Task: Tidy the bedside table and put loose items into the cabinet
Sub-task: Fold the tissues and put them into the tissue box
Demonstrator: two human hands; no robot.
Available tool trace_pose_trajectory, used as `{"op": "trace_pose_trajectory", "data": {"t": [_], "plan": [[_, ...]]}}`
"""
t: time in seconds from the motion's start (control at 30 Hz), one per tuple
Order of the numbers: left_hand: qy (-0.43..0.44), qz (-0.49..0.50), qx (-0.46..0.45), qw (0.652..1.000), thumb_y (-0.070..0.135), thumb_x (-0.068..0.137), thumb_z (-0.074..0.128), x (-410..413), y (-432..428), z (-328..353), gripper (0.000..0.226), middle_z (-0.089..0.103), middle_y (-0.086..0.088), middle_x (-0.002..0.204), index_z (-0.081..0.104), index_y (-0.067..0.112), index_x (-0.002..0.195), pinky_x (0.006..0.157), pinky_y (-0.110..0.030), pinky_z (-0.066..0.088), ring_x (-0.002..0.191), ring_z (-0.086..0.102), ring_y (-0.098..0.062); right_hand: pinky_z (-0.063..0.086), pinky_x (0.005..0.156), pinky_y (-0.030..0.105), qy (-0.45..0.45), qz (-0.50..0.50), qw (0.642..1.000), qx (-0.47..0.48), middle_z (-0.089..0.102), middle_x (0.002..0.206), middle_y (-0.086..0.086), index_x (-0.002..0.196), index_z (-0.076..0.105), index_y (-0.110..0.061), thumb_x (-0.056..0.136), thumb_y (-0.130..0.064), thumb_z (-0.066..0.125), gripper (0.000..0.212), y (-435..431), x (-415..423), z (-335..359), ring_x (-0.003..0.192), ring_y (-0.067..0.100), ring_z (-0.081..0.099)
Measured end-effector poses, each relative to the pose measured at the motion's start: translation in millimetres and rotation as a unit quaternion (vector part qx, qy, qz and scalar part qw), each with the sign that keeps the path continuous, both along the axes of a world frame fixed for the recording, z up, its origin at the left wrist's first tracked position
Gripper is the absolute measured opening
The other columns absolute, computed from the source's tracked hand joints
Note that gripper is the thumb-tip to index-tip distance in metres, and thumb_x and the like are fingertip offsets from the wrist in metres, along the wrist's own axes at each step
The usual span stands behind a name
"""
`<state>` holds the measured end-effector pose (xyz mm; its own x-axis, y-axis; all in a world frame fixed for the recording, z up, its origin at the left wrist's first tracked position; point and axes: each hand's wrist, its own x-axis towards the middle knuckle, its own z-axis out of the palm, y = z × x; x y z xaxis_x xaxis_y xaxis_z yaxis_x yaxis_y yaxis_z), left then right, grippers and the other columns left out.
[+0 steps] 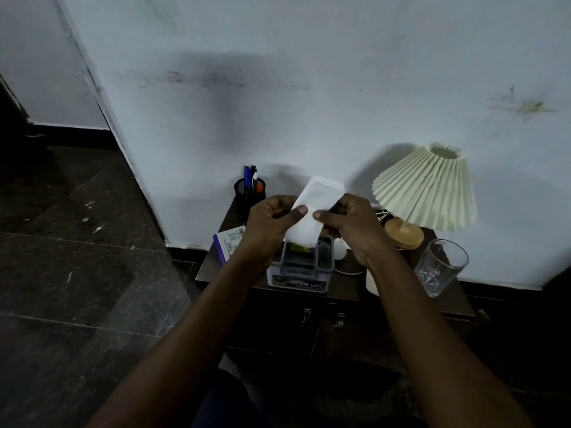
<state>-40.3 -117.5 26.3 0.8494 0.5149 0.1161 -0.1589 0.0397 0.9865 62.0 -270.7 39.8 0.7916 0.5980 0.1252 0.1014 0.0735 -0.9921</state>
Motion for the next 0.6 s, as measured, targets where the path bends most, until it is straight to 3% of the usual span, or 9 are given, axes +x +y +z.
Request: {"op": "trace_pose_trajectory", "data": {"t": [0.1, 0.2, 0.33, 0.5, 0.6], "plan": [[0.031, 0.002, 0.101, 0.994, 0.006, 0.091, 0.077, 9, 12, 4, 0.025, 0.080, -0.002, 0.105, 0.072, 0.014, 0.114, 0.080, -0.033, 0.065, 0.097, 0.078, -0.016, 0.063, 0.070, 0.041, -0.086, -0.061, 0.993, -0.052, 0.081, 0.095, 0.001, 0.104, 0.077, -0.016, 0.087, -0.005, 0.077, 0.021, 11, 21, 4, 0.085, 0.022, 0.079], [0.097, -0.003, 0.218, 0.971, 0.004, 0.087, 0.078, 18, 25, 0, 0.031, 0.078, -0.004, 0.109, 0.071, 0.013, 0.116, 0.094, -0.044, 0.062, 0.100, 0.075, -0.018, 0.062, 0.081, 0.055, -0.147, -0.069, 0.979, -0.125, 0.079, 0.099, 0.011, 0.109, 0.075, -0.011, 0.088, -0.012, 0.076, 0.021, 21, 34, 3, 0.089, 0.033, 0.077], [0.154, -0.010, 0.370, 0.916, 0.012, 0.085, 0.081, 27, 33, -9, 0.036, 0.076, -0.009, 0.113, 0.073, 0.006, 0.120, 0.096, -0.047, 0.058, 0.102, 0.072, -0.025, 0.060, 0.085, 0.050, -0.226, -0.055, 0.953, -0.196, 0.079, 0.101, 0.005, 0.116, 0.076, -0.015, 0.088, -0.016, 0.076, 0.028, 30, 33, -5, 0.092, 0.025, 0.074], [0.186, -0.022, 0.401, 0.897, 0.015, 0.083, 0.082, 30, 36, -22, 0.036, 0.076, -0.010, 0.116, 0.074, 0.007, 0.117, 0.095, -0.042, 0.058, 0.105, 0.072, -0.025, 0.059, 0.083, 0.047, -0.236, -0.037, 0.947, -0.215, 0.079, 0.098, 0.002, 0.114, 0.076, -0.016, 0.087, -0.013, 0.074, 0.027, 31, 29, -15, 0.089, 0.021, 0.074], [0.185, -0.031, 0.399, 0.898, 0.014, 0.084, 0.081, 31, 40, -23, 0.037, 0.075, -0.011, 0.116, 0.074, 0.006, 0.119, 0.095, -0.047, 0.058, 0.105, 0.071, -0.027, 0.060, 0.079, 0.048, -0.236, -0.040, 0.947, -0.214, 0.078, 0.090, 0.002, 0.108, 0.077, -0.016, 0.086, -0.015, 0.075, 0.022, 31, 28, -17, 0.080, 0.022, 0.074]]}}
